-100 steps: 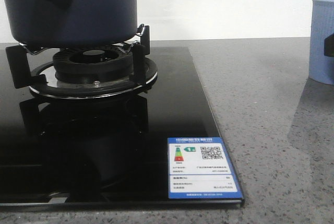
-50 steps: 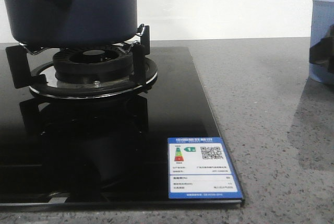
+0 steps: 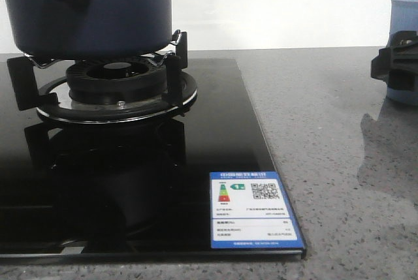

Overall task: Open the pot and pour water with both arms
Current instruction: 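Lift the light blue cup with the right gripper toward the pot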

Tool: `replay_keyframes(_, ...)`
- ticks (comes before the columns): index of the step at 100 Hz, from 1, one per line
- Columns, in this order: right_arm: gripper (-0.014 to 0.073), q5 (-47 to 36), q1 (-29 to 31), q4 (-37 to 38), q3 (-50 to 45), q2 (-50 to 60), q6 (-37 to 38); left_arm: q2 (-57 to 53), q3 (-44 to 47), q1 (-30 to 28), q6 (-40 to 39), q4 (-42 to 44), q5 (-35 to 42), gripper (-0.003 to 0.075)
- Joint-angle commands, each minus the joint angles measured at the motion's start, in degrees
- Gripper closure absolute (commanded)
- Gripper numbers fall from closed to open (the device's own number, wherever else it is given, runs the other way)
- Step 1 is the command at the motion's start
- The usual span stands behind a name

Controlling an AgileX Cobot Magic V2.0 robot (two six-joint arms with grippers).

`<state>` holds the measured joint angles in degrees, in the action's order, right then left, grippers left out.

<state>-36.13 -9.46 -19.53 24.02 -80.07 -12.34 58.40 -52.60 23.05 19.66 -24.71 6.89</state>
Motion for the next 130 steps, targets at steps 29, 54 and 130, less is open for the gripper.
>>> replay_keyframes(29,0.0148,-5.24,-0.14,0.98,1.58,1.15,-0.11,-1.42,-2.34,-0.27,0.08,0.47,5.36,0.0348)
replay_keyframes(54,0.0154,-5.35,-0.14,0.98,1.58,1.15,-0.11,-1.42,-2.34,-0.27,0.08,0.47,5.36,0.0348)
replay_keyframes(130,0.0154,15.56,-0.95,14.73,13.42,11.41,-0.11,-1.42,-2.34,-2.01,0.08,0.47,5.35,0.0348)
